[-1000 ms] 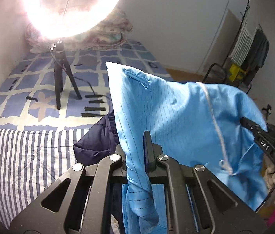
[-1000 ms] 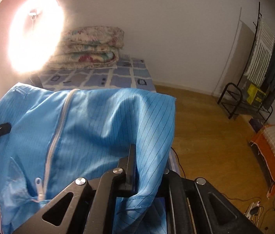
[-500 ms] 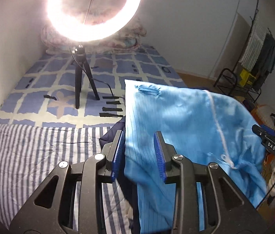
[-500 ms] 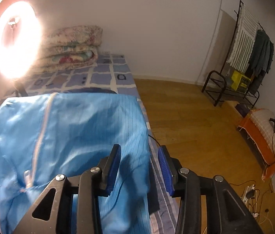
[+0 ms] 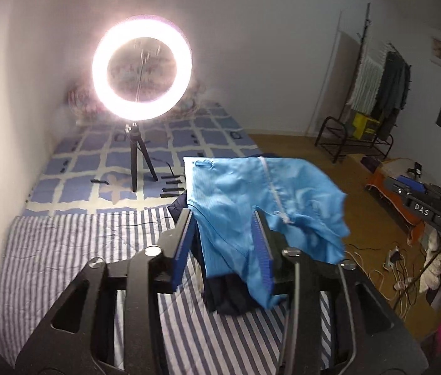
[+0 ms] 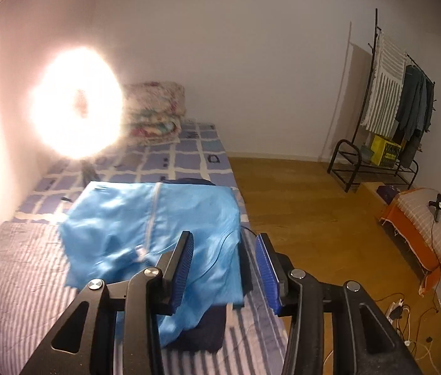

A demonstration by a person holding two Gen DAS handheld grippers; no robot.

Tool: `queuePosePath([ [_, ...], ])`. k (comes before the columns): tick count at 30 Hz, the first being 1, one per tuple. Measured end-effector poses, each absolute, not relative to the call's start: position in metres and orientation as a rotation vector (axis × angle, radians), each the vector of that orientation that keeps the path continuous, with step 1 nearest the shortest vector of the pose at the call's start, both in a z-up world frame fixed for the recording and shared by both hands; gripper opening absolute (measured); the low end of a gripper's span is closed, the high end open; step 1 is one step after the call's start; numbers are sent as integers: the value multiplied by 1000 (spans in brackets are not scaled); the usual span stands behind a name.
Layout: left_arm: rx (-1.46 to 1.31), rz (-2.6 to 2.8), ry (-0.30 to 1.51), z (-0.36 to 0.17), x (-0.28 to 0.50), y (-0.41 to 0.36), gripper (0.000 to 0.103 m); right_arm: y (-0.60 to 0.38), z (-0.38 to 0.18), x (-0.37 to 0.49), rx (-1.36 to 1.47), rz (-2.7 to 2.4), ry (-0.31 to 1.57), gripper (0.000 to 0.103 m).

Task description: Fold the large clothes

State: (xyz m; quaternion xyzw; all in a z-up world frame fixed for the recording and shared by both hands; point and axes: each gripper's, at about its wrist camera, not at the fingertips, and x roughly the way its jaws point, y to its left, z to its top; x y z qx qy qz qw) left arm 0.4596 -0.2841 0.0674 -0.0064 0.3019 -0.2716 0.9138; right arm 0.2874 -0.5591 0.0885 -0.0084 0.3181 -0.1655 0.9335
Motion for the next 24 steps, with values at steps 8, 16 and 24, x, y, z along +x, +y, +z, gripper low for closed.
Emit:
queuePosePath([
  [8,16,-581,489,129,347,-222,48,-496,141,194,-25,-295,566,44],
  [16,32,-597,376,169,244,-171,56,-433,172,108,-19,-240,498,51],
  [24,34,-603,321,184,171,-132,63,-389,187,38,-27,-205,445,55],
])
